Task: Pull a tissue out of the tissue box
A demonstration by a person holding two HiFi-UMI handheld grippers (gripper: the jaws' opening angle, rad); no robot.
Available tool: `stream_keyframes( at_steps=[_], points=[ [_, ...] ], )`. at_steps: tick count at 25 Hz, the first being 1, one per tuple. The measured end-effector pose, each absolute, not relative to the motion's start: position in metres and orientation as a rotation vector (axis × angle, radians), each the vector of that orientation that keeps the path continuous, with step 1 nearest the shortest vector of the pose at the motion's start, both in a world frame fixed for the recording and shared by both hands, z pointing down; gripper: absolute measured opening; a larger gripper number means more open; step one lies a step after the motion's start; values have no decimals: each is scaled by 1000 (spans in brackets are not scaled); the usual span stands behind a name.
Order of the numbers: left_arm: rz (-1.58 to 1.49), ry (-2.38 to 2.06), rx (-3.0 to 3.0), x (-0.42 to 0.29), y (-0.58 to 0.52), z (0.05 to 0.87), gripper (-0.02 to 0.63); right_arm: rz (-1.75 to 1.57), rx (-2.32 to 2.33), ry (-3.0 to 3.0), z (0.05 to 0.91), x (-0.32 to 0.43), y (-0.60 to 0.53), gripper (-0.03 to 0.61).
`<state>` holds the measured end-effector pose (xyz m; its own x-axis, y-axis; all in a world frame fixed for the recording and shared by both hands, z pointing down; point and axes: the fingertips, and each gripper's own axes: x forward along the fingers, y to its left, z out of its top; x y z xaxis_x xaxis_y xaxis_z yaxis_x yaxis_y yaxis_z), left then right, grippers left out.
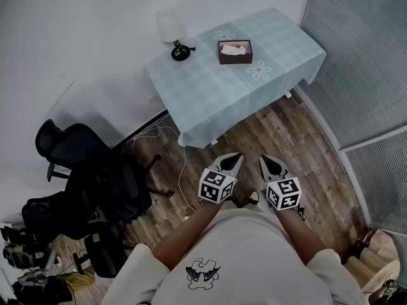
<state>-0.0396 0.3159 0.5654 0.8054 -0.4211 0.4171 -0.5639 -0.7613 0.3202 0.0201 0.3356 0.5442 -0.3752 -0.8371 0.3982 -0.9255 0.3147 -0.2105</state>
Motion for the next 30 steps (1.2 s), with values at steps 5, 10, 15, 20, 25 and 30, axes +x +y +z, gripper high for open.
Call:
stream_keyframes(
  at_steps=[5, 10, 15, 20, 25, 30],
  points=[
    [451, -729, 2555, -41, 317, 566, 6, 605, 1620, -2361, 544, 17, 337, 12],
    [450, -723, 2548, -42, 315, 567, 6, 615, 1623, -2345, 547, 18, 335, 12],
    [447, -717, 2543, -47, 310, 568, 6, 665, 1604, -2365, 551, 9, 329, 13],
    [434, -717, 2550, -61, 299, 567, 6, 669, 1629, -2328, 554, -1, 317, 14],
    [403, -729, 2545, -89, 286, 567, 6, 656, 1632, -2309, 557, -20, 305, 14],
    [365, -715, 2529, -103, 270, 567, 6, 674, 1642, -2269, 564, -29, 292, 14]
  ],
)
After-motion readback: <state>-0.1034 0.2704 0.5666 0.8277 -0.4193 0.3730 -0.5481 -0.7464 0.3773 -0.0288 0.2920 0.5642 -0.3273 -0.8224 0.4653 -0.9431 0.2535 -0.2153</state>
